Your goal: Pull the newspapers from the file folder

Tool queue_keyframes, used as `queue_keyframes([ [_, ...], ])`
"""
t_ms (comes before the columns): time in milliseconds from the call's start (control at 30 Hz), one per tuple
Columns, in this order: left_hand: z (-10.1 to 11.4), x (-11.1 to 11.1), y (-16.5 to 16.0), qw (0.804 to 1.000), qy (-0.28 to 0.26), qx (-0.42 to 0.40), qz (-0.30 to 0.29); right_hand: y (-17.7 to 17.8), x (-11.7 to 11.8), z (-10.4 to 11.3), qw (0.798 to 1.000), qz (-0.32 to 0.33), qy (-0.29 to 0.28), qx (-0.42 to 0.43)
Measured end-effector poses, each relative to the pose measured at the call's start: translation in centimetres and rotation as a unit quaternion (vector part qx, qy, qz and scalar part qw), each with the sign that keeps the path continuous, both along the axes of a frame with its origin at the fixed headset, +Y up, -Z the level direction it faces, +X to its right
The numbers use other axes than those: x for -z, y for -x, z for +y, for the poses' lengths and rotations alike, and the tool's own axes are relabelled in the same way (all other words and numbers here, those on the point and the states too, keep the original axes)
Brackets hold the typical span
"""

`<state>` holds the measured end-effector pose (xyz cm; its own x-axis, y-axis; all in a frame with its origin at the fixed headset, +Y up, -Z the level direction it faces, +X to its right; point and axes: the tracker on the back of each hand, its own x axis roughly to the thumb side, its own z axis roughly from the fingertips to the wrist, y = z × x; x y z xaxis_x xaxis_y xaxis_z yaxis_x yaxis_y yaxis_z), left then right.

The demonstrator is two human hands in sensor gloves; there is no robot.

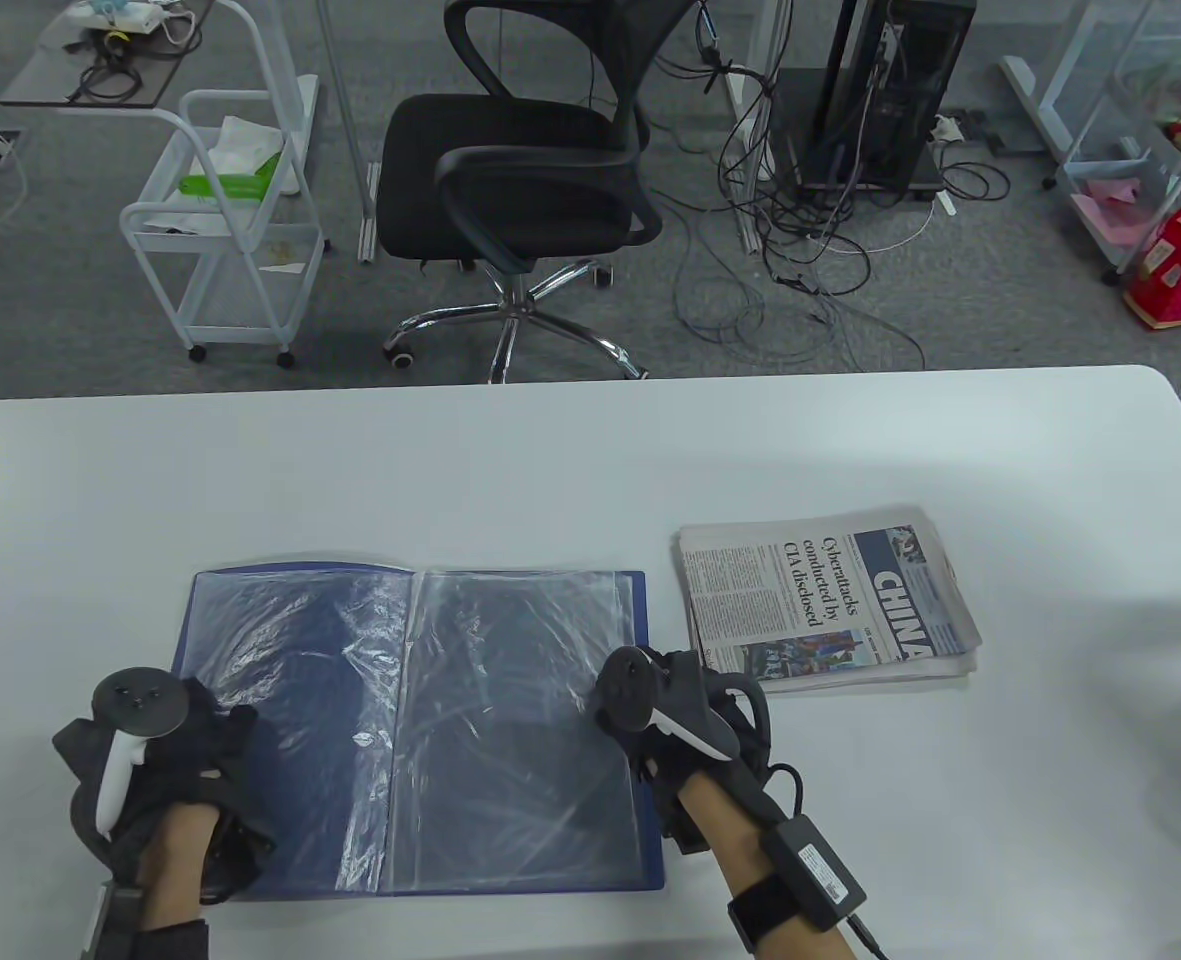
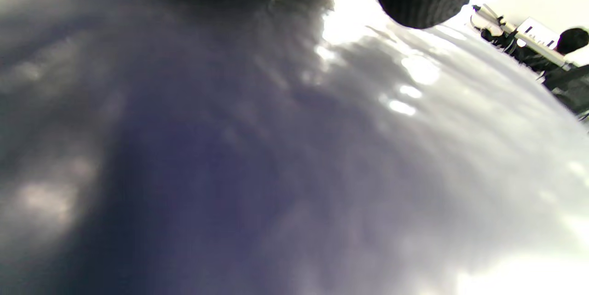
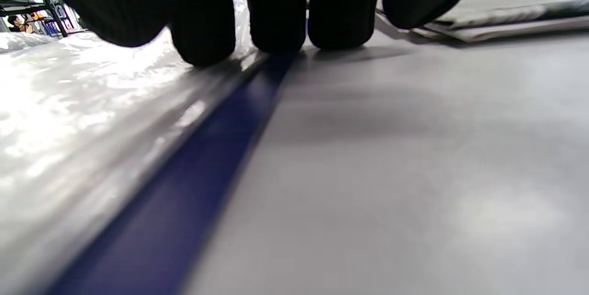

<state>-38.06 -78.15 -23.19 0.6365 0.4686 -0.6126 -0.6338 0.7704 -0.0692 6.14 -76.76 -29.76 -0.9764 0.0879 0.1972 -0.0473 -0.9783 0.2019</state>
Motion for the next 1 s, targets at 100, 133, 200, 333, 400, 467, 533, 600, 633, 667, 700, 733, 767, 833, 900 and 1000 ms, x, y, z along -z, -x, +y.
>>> queue_keyframes([
  [100,0.3,-0.3,0.5,0.999,-0.014,-0.047,-0.002,0.1,0.0,0.0,1.000,0.003,-0.004,-0.016],
  [133,0.4,-0.3,0.6,0.998,-0.018,-0.059,-0.003,0.1,0.0,0.1,1.000,0.003,-0.006,-0.020],
  [200,0.4,-0.6,0.9,0.994,-0.033,-0.104,-0.006,0.3,0.1,0.2,1.000,0.000,-0.007,-0.024],
  [333,0.4,-1.1,0.6,0.978,-0.055,-0.199,-0.009,0.4,0.2,0.3,1.000,-0.002,-0.009,-0.028],
  [400,0.4,-1.1,0.1,0.967,-0.067,-0.246,-0.017,0.4,0.3,0.3,0.999,-0.002,-0.011,-0.031],
  [467,0.5,-0.9,-0.5,0.953,-0.080,-0.290,-0.027,0.4,0.3,0.3,0.999,-0.002,-0.011,-0.031],
  [533,0.8,-0.8,-1.2,0.941,-0.102,-0.321,-0.034,0.4,0.2,0.3,0.999,-0.002,-0.010,-0.031],
  [600,1.5,-0.7,-1.8,0.941,-0.119,-0.314,-0.054,0.3,0.3,0.3,1.000,-0.002,-0.007,-0.028],
  [633,1.8,-0.7,-2.1,0.941,-0.127,-0.308,-0.066,0.4,0.3,0.3,1.000,-0.002,-0.007,-0.027],
  [667,2.1,-0.6,-2.3,0.937,-0.139,-0.310,-0.076,0.4,0.3,0.3,1.000,-0.001,-0.008,-0.029],
  [700,2.6,-0.5,-2.6,0.928,-0.171,-0.319,-0.088,0.4,0.2,0.3,0.999,0.000,-0.008,-0.032],
  [733,2.9,-0.5,-2.8,0.924,-0.185,-0.323,-0.088,0.4,0.2,0.3,0.999,0.000,-0.008,-0.032],
  [767,3.4,-0.4,-3.1,0.919,-0.208,-0.323,-0.087,0.4,0.2,0.3,0.999,0.000,-0.008,-0.034],
  [833,4.1,-0.3,-3.5,0.926,-0.232,-0.287,-0.082,0.4,0.2,0.4,0.999,0.000,-0.007,-0.033],
  [900,4.5,-0.3,-4.3,0.933,-0.213,-0.273,-0.103,0.3,0.3,0.4,1.000,-0.001,-0.002,-0.028],
  [1000,4.3,-0.4,-5.5,0.942,-0.191,-0.257,-0.104,0.2,0.3,0.4,1.000,-0.002,0.000,-0.023],
])
